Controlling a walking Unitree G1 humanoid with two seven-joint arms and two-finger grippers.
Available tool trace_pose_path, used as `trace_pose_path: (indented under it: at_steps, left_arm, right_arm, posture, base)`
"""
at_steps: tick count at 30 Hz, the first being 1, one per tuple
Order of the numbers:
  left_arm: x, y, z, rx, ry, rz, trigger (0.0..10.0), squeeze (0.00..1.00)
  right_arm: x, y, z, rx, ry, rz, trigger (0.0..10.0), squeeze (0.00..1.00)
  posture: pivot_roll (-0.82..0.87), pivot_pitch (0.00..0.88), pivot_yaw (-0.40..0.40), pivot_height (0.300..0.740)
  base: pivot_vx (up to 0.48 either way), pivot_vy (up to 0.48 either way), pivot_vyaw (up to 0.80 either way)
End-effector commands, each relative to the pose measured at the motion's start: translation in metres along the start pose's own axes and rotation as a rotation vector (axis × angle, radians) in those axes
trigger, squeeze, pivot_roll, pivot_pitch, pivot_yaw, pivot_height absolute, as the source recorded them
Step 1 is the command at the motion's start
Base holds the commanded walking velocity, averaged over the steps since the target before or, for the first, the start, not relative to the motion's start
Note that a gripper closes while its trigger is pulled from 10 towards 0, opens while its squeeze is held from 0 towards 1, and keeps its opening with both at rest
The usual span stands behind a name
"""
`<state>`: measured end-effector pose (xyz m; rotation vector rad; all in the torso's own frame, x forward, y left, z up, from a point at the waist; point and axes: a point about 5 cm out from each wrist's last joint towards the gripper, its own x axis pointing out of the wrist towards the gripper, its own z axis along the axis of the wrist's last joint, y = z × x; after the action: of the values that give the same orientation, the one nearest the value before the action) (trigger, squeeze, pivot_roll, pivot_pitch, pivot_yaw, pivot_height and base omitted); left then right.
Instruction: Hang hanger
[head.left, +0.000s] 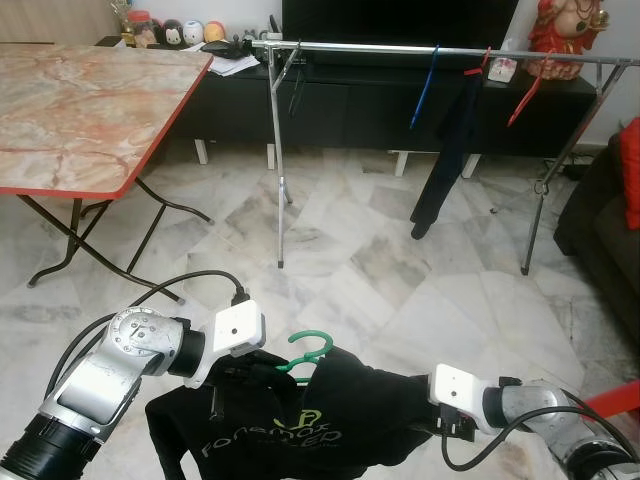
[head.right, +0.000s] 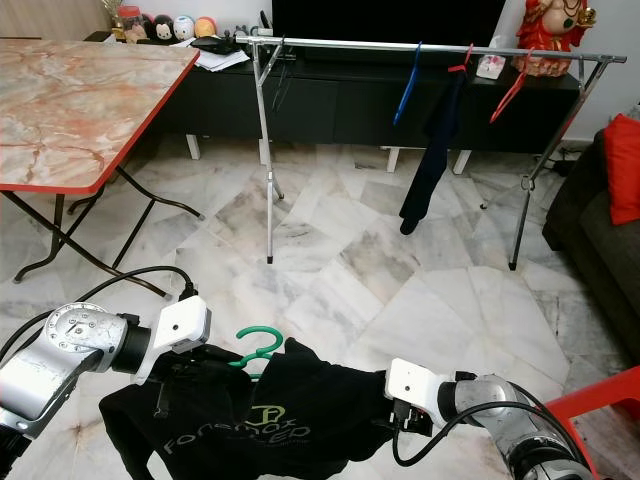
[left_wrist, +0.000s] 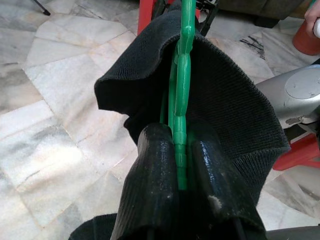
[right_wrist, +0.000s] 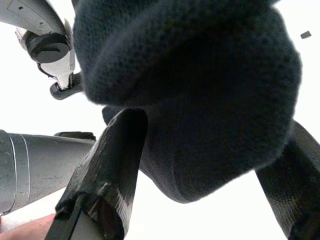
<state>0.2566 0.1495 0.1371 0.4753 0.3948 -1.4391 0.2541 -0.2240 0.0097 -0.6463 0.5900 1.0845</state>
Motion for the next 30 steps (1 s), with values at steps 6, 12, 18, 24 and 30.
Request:
trace_pose_path:
  at_steps: [6,12,18,24,30]
  left_arm:
    - [-0.0022,0.0007,0.0077,0.033,-0.022,0.002,10.0,0.0]
    - [-0.0015,0.001,0.008,0.032,-0.024,0.004,10.0,0.0]
    - [-0.0022,0.001,0.0074,0.03,-0.021,0.008,10.0,0.0]
    - [-0.0022,0.0008,0.0069,0.028,-0.02,0.009,10.0,0.0]
    - [-0.0015,0.0003,0.0065,0.027,-0.019,0.004,10.0,0.0]
  right_arm:
    - [-0.0019,-0.0039,0.0018,0.006,-0.014,-0.014,0.0,0.0]
    - [-0.0012,-0.0035,0.0007,0.007,0.001,-0.012,10.0,0.0]
    - [0.0007,-0.0029,0.0016,0.041,-0.011,-0.006,10.0,1.0]
    - [0.0004,-0.002,0.0009,0.045,-0.008,0.008,10.0,1.0]
    - [-0.0008,-0.0018,-0.0007,0.044,0.004,0.014,10.0,1.0]
  posture:
    - [-0.04,0.009,-0.071,0.74]
    - [-0.04,0.01,-0.073,0.74]
    - [-0.04,0.015,-0.074,0.74]
    - [-0.04,0.017,-0.075,0.74]
    - [-0.04,0.019,-0.075,0.74]
  base:
    - [0.0,0.0,0.0]
    - [0.0,0.0,0.0]
    - [0.0,0.0,0.0]
    - [0.0,0.0,0.0]
    - [0.0,0.0,0.0]
